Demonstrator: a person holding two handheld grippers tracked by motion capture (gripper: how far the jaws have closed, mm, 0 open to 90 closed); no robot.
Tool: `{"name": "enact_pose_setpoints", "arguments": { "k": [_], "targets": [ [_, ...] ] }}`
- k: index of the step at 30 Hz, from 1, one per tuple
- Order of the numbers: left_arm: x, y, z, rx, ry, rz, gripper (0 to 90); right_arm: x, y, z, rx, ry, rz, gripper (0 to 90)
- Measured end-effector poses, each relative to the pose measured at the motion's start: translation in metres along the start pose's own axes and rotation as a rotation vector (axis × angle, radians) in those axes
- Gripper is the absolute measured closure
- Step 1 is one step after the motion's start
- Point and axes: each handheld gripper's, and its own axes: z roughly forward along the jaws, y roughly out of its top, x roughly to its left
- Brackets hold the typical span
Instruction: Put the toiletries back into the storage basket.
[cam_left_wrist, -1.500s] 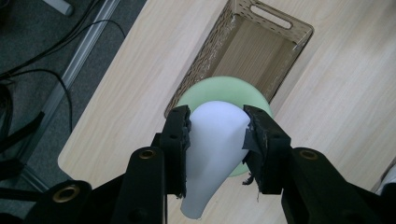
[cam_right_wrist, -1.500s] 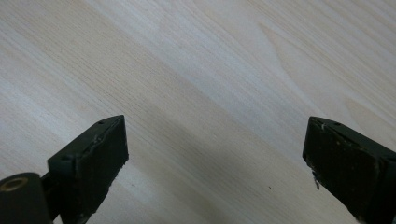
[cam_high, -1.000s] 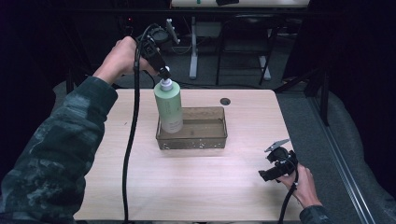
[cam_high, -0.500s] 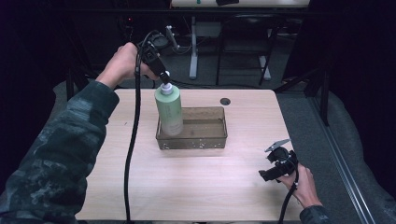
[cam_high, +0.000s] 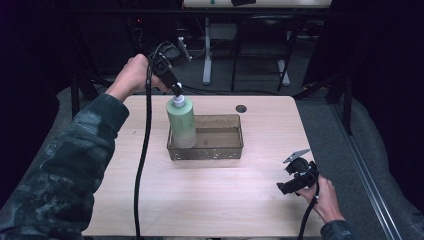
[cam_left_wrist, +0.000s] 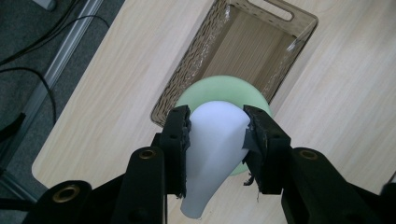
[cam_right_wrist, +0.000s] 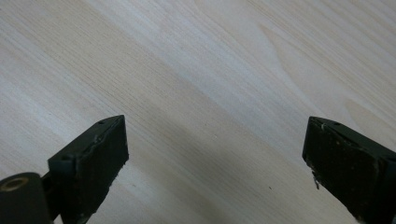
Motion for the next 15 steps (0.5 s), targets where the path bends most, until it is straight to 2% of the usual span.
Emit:
{"name": "enact_pose_setpoints", "arguments": {
  "k": [8, 15],
  "targets": [
    [0.002, -0.007, 0.011, 0.003, -0.009, -0.007, 62.7, 0.000, 0.000, 0.000, 0.000, 0.000, 0.001, 6.2],
    [0.001, -0.010, 0.016, 0.015, -0.012, 0.003, 62.8, 0.000, 0.000, 0.000, 0.002, -0.002, 0.000, 6.3]
  ]
}}
